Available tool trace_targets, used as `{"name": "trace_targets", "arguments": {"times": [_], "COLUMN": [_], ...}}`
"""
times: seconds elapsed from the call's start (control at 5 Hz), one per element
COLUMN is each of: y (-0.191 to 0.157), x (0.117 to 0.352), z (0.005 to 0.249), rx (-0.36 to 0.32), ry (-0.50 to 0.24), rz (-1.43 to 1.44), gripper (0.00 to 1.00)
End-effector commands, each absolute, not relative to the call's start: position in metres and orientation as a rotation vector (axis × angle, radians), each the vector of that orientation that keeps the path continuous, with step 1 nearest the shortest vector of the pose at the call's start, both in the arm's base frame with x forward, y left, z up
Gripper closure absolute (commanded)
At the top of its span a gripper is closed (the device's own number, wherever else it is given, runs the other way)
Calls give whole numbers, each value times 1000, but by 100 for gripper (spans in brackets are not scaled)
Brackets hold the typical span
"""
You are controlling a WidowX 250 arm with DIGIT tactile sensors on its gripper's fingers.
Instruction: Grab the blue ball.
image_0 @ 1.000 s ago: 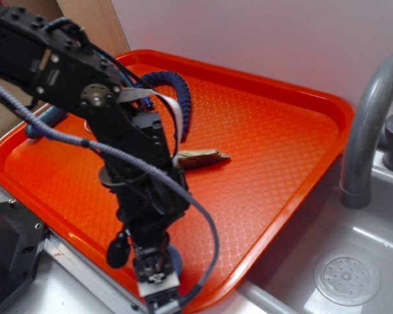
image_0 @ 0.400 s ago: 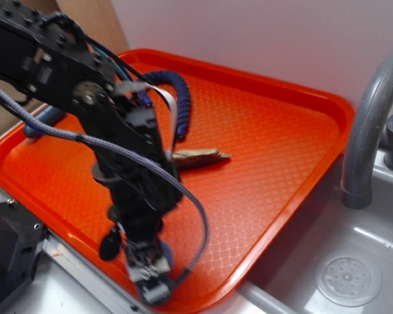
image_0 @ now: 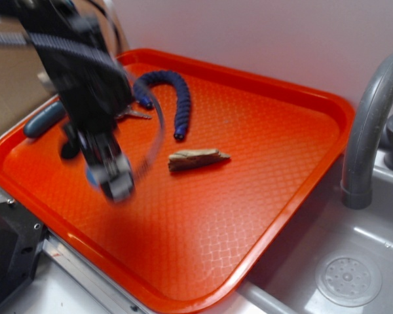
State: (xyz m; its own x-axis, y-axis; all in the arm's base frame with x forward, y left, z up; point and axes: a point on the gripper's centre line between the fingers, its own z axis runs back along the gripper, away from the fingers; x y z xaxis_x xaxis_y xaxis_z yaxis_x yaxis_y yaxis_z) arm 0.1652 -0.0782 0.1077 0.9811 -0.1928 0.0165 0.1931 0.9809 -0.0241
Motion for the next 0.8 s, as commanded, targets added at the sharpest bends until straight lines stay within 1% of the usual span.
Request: {"name": "trace_targets", "arguments": {"times": [0.0,0.2,0.4,0.6], "y": [-27,-29,-31,-33], "x": [188,189,188,188], "z": [172,177,172,170], "rx": [-52,-43,-37,-49], "ry": [-137,-130,-128,-98], "rz": [34,44,43,42], "gripper": [100,100,100,100]}}
